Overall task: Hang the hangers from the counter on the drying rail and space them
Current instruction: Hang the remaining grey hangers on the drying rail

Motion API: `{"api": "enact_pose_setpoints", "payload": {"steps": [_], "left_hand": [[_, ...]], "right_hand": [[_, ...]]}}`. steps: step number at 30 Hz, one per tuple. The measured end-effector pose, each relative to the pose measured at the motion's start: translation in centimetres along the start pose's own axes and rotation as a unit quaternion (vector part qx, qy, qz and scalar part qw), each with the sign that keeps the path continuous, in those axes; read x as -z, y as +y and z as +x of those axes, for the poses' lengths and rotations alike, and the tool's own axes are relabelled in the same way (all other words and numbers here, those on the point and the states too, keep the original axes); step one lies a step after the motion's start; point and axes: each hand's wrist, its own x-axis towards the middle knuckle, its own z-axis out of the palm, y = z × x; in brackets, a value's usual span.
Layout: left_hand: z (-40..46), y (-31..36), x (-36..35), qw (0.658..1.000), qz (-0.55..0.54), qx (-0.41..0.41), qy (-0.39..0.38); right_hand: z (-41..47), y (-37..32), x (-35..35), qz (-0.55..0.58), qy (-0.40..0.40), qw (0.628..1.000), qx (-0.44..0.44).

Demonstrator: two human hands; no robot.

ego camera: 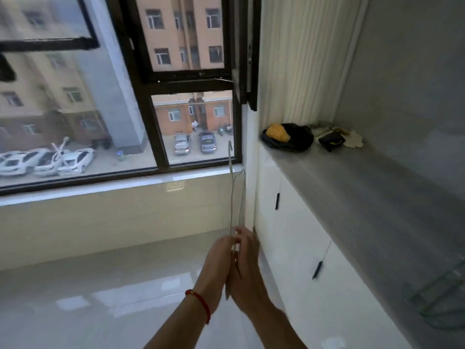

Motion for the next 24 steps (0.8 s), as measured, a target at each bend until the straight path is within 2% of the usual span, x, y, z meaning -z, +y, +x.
{"api": "enact_pose_setpoints", "payload": {"steps": [7,10,17,24], "left_hand": [[-4.2,-0.3,14.5,0.986,-0.067,0.002,0.152],[-7.8,0.1,21.1,0.978,-0.072,-0.010,0.194],[-18.6,1.2,37.4,0.958,-0.029,-0.053,0.281],[-26.0,3.4,47.7,0.935,-0.047,-0.140,0.323]], "right_hand": [[-1.5,-3.4,-12.3,0.009,-0.202,0.975,0.087],[-2.0,-5.8,-16.4,-0.018,-0.230,0.963,0.137],[-3.0,-12.8,-26.7,0.022,-0.270,0.940,0.208],[-5.3,-20.8,-34.6,0.066,-0.319,0.905,0.273]]}}
